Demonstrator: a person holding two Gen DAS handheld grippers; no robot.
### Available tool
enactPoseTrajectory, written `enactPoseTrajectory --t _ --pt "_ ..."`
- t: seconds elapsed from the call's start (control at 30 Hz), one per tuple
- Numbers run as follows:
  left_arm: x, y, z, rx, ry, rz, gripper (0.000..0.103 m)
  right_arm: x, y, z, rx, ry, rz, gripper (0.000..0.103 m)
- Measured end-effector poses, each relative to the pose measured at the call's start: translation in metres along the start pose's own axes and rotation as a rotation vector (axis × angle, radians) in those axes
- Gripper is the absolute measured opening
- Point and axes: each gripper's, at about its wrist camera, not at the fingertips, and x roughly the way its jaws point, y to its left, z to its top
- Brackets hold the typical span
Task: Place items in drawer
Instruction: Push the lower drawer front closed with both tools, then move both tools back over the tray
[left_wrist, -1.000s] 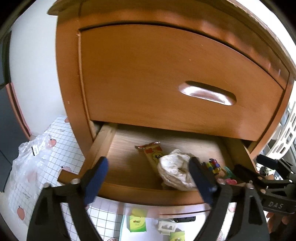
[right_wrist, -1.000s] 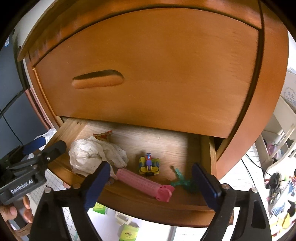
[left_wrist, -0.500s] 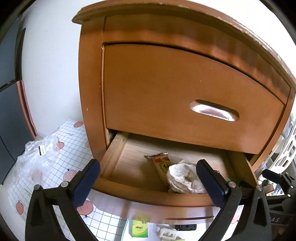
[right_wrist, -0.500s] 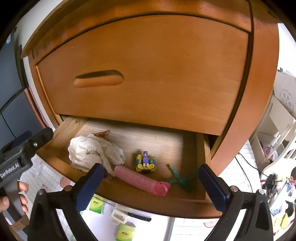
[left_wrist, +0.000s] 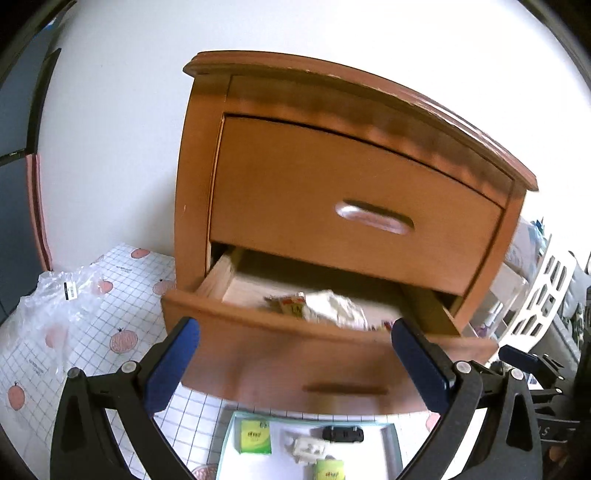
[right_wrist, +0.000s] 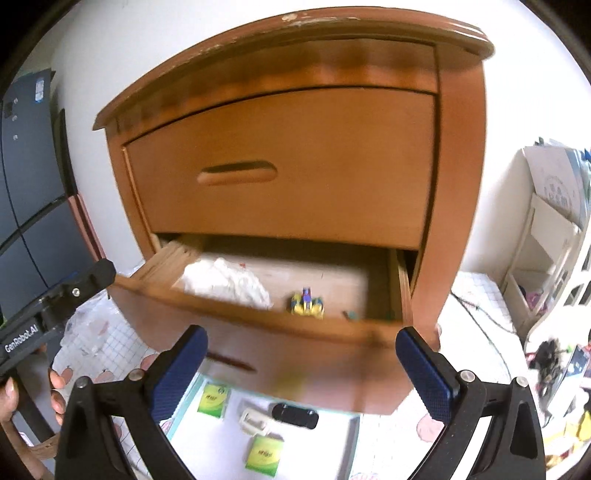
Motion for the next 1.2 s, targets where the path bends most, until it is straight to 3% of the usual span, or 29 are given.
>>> enactPoseTrajectory --t 0.2,0.33,0.63,0.97,1.2 --pt "-0.006 -0.002 -0.033 0.040 0.050 -0.014 0.103 0.003 -0.003 -0.032 0.035 0.043 0.016 0.103" --pt "0.008 0.006 -0.064 0.011 0.152 -0.033 0.103 0.022 -0.008 -0.060 0.068 0.116 0.023 0.103" --pt "0.045 0.021 -0.131 0.004 0.370 0.023 0.103 0.064 -0.017 -0.112 0.095 0.275 0.018 0.103" --pt "0.080 0.030 -0.171 -0.013 0.525 0.055 0.103 0.111 -0.020 -0.160 0.125 0.461 -0.003 0.103" --pt "0.095 0.040 -0.187 -0.055 0.574 0.086 0.103 0.122 -0.025 -0.177 0.140 0.521 -0.024 0.103"
